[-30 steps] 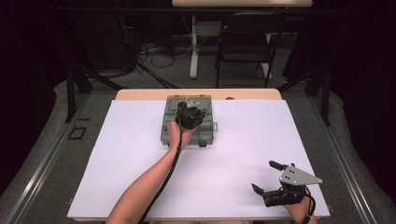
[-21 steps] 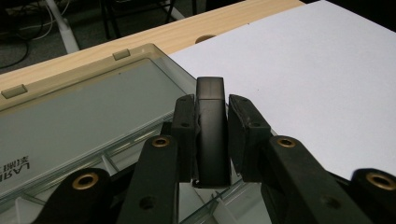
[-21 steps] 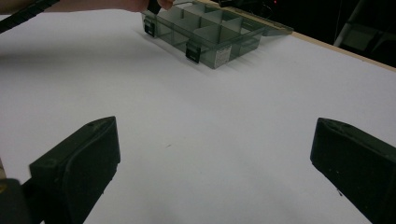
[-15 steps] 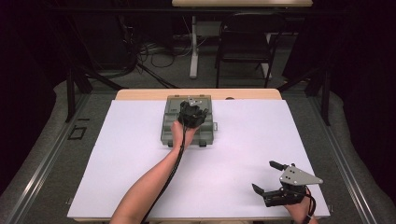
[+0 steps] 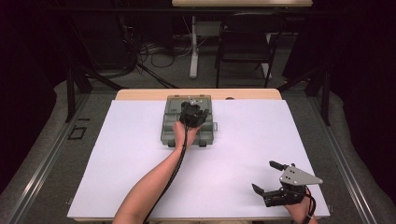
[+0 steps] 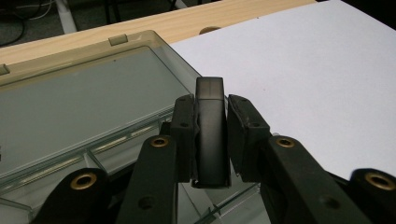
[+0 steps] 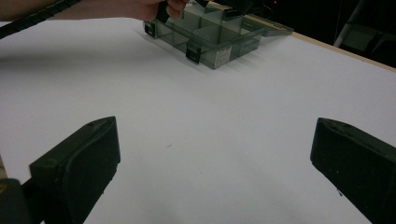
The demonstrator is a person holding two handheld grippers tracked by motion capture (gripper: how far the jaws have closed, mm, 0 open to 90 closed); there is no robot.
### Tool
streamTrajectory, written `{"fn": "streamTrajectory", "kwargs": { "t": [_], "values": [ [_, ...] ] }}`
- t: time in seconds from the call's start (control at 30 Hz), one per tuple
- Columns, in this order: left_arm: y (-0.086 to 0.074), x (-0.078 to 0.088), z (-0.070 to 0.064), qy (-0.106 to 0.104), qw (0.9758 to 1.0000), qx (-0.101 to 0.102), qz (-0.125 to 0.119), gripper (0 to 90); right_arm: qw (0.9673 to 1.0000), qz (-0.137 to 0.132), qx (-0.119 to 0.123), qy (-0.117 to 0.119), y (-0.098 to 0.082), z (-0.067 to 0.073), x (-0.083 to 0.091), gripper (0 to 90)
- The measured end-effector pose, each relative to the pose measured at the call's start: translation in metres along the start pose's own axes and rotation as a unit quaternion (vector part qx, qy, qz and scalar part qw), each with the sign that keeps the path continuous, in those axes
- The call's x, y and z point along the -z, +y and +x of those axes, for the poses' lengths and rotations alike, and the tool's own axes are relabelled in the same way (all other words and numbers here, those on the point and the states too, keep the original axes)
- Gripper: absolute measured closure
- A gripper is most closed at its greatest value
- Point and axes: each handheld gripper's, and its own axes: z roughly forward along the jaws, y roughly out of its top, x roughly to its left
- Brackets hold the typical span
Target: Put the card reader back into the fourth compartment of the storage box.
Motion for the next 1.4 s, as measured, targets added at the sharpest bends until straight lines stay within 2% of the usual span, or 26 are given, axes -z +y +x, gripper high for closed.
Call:
{"fn": "streamTrajectory", "kwargs": {
  "t": [0.17,0.33,0.37,0.47,0.6,0.63,0.77,1.03,1.17,1.4],
  "values": [
    [0.000,-0.002,-0.002,-0.001,1.0000,0.002,0.001,73.6,1.0000,0.000,0.000,0.000,0.000,0.000,0.000,1.0],
    [-0.001,-0.008,-0.003,-0.003,0.9999,0.014,0.007,73.1,1.0000,0.000,0.001,0.000,0.000,0.000,0.001,1.0],
    [-0.001,-0.008,-0.003,-0.005,0.9999,0.015,0.007,70.2,1.0000,0.000,0.000,0.000,0.000,0.000,0.001,1.0],
    [-0.001,-0.009,-0.004,-0.009,0.9998,0.012,0.015,47.5,1.0000,-0.001,0.001,0.000,0.000,0.000,0.001,1.0],
    [0.001,-0.002,-0.001,-0.020,0.9996,0.012,0.016,30.8,1.0000,0.000,0.002,0.001,0.000,0.000,0.001,1.0],
    [0.001,0.001,0.000,-0.028,0.9994,0.008,0.016,27.9,1.0000,0.000,0.001,0.001,0.000,0.000,0.001,1.0],
    [0.002,0.016,0.002,-0.033,0.9993,-0.008,0.016,17.9,1.0000,0.000,0.002,0.001,0.000,0.000,0.001,1.0],
    [-0.001,0.053,0.003,-0.048,0.9977,-0.045,0.016,10.6,1.0000,0.000,0.003,0.001,0.001,0.001,0.000,1.0],
    [-0.006,0.069,0.005,-0.050,0.9971,-0.055,0.017,7.7,1.0000,0.002,0.004,0.001,0.001,0.001,-0.001,1.0],
    [-0.017,0.093,0.009,-0.052,0.9968,-0.059,0.016,1.5,1.0000,0.002,0.003,0.000,0.001,0.001,-0.002,1.0]
  ]
}}
